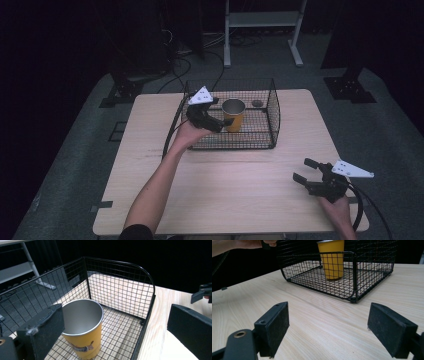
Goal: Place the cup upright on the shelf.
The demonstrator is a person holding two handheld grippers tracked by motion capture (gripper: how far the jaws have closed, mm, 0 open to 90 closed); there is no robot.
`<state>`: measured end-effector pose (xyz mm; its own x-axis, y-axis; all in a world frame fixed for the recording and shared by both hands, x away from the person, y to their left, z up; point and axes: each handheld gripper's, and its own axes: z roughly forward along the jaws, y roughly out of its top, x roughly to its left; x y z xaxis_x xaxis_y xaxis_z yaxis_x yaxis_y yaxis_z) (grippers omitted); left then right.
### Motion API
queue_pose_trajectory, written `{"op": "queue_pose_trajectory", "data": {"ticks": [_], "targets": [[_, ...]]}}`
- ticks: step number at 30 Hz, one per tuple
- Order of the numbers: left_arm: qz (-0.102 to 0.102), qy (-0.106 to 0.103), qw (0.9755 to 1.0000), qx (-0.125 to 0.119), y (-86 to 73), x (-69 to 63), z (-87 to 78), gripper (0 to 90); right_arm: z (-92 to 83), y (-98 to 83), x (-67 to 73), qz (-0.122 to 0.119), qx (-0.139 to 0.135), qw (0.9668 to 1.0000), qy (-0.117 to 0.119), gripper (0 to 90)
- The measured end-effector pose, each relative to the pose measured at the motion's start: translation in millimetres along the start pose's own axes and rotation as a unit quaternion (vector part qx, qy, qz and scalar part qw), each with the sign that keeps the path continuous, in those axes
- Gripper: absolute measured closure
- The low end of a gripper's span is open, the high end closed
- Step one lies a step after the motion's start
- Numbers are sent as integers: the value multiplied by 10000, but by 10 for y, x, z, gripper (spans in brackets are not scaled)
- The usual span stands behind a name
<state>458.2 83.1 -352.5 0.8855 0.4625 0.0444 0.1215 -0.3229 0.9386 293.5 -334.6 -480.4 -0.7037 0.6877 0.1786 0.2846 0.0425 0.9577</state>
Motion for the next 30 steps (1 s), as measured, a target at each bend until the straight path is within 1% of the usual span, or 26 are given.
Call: {"op": "queue_pose_trajectory", "data": {"ticks": [2,8,11,19,23,27,30], "targets": [[-29,-25,10000,-40,-14,-18,-27,5,2,0,3,-5,5,10000,4,164],[-15,-26,10000,-44,-44,-65,-91,5,2,0,5,-2,10,10000,13,164],[-11,-31,10000,-86,-57,-88,-129,5,2,-1,5,-4,14,10000,13,164],[-34,-79,9999,-110,-105,-158,-170,5,2,-1,2,-3,14,10000,8,164],[2,-93,9999,-118,-144,-211,-188,5,0,-2,1,-3,5,10000,6,164],[-5,-94,9999,-99,-177,-237,-212,5,-3,-2,1,11,0,10000,5,164],[-50,-90,9999,-113,-202,-245,-254,5,-7,-3,2,45,-10,10000,3,163]]}}
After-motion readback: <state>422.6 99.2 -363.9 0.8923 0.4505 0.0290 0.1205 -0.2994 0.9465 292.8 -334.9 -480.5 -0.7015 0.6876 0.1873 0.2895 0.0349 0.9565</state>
